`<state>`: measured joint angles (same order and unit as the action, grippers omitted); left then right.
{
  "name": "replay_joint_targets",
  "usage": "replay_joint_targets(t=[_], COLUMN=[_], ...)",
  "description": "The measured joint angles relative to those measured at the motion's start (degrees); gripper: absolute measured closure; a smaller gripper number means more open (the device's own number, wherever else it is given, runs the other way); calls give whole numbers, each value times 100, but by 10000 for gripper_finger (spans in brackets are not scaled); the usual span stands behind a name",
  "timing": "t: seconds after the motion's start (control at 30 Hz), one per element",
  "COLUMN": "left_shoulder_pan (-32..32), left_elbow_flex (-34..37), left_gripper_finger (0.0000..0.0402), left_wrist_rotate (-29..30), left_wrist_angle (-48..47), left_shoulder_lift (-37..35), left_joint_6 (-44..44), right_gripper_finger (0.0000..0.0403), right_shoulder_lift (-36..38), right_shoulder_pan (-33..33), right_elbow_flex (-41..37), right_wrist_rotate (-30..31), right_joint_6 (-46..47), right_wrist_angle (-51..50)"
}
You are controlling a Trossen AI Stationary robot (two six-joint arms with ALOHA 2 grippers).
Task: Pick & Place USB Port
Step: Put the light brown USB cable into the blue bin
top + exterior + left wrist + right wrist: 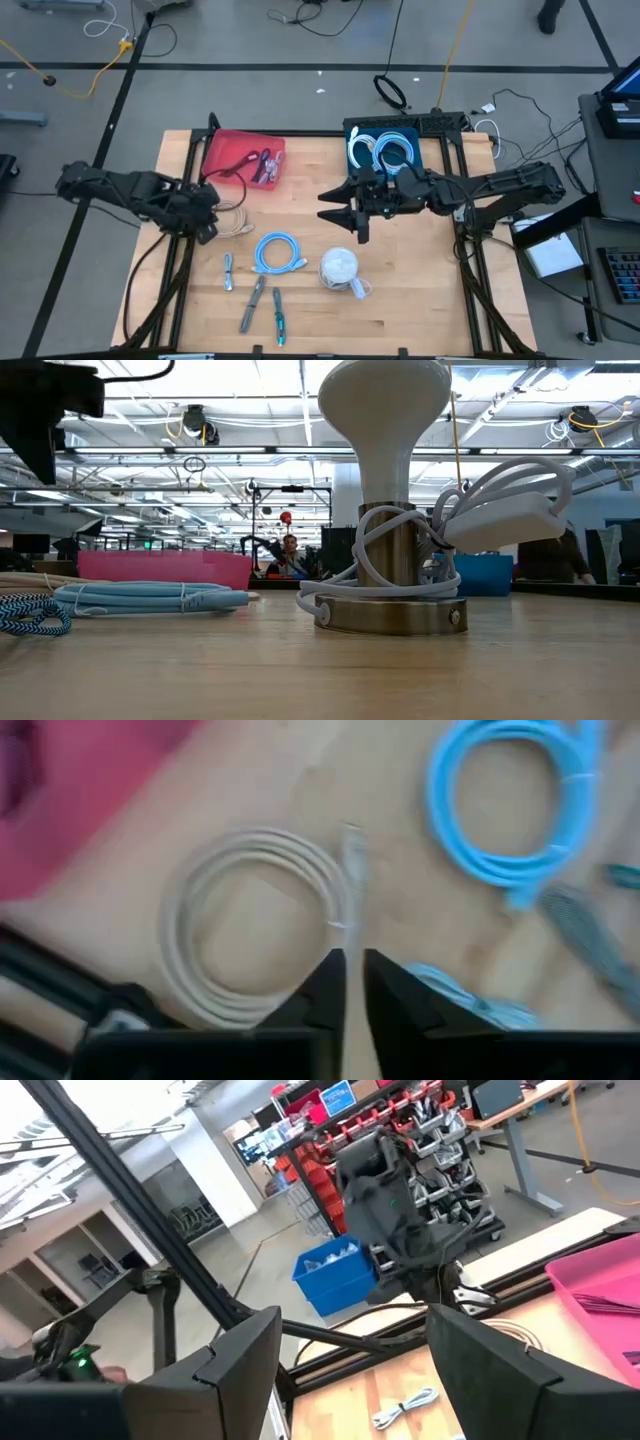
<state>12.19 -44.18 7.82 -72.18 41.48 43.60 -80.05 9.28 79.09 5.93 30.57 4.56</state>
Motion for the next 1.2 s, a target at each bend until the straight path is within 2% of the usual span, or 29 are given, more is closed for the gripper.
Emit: replay_joint_targets(t=[0.1,0.3,0.43,0.6,0.67,0.73,0.8,0.87,0.9,1.2], left_shoulder_pan=[66,46,41,27,28,28,28,32,31,12], left_elbow_flex=[244,876,1146,1449,1576,1605,1587,1506,1420,-217], left_gripper_finger=[313,223,194,186,192,216,270,347,367,368], left_wrist_rotate=[158,-650,-759,-952,-1247,-1426,-1468,-1497,-1466,-408], left_wrist_angle=[7,836,1167,1594,1936,2168,2259,2318,2338,2948], left_shoulder_lift=[231,989,1611,2394,2684,2990,3179,3258,3249,2747], left_joint_6=[52,-387,-596,-639,-569,-348,-157,-97,-17,439], right_gripper_finger=[161,161,161,161,161,161,161,161,161,161], right_shoulder_lift=[0,0,0,0,0,0,0,0,0,0], right_shoulder_pan=[-80,-144,-142,-118,-91,-88,-68,-54,-54,-89], right_elbow_flex=[0,0,0,0,0,0,0,0,0,0], right_wrist_rotate=[1,-2,-2,-2,-2,-2,-4,-2,-2,18], right_joint_6=[2,22,22,46,46,46,51,51,75,618], right_wrist_angle=[-46,-27,-31,-28,-16,-15,-24,-36,-44,-729])
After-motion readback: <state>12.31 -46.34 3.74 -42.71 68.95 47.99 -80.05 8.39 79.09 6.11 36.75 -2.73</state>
